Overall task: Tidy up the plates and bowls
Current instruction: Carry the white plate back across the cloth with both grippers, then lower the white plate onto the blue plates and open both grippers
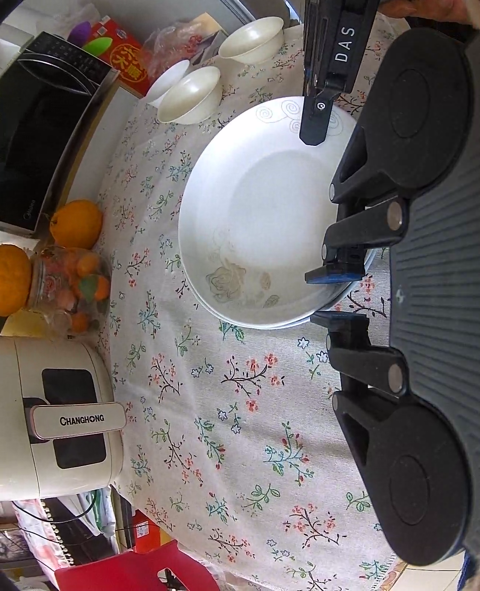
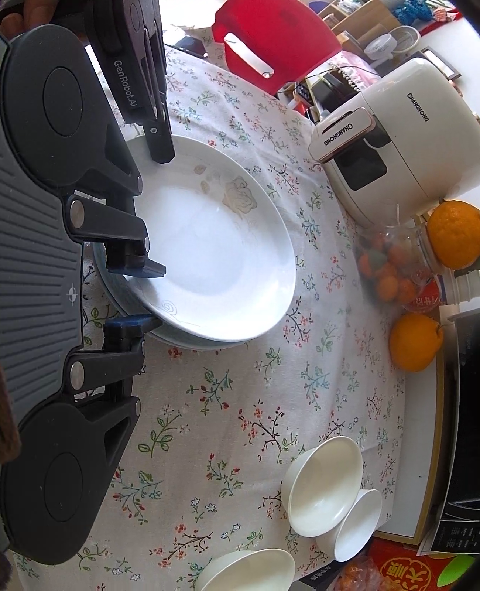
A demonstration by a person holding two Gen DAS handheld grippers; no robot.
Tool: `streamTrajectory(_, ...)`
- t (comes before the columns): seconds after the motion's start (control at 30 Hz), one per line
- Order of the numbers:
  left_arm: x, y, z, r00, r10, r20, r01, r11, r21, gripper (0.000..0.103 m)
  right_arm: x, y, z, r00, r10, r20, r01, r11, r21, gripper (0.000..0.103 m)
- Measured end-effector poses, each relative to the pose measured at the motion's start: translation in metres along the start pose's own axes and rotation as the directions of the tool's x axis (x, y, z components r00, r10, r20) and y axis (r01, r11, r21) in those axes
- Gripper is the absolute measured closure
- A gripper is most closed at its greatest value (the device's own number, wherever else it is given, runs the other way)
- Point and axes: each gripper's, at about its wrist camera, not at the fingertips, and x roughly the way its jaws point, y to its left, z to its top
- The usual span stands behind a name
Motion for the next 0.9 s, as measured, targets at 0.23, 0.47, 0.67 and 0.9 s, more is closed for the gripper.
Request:
streamTrajectory(0.23,0.001,-0.005,-0.003,0.999,0.033,0.013,-0.034,0.999,0.041,0.09,0.0,0.009,-0.004,0.998,-0.054,0.032,0.056,0.997,-0.051,0.081)
streamTrajectory(0.47,0.0,-0.008,-0.004,0.998,0.051,0.023,-0.052,0.997,0.057,0.09,0.0,0.012,-0.005,0.996,-0.073,0.048,0.077,0.994,-0.076,0.079)
streamTrajectory(0.67,0.001,-0.008,-0.004,0.998,0.054,0.025,-0.056,0.997,0.059,0.09,0.002,0.017,-0.007,0.993,-0.105,0.054,0.11,0.987,-0.113,0.078)
streamTrajectory(0.9,0.002,-0.01,-0.004,0.998,0.061,0.031,-0.063,0.995,0.071,0.09,0.006,0.022,-0.01,0.986,-0.151,0.066,0.159,0.976,-0.146,0.078)
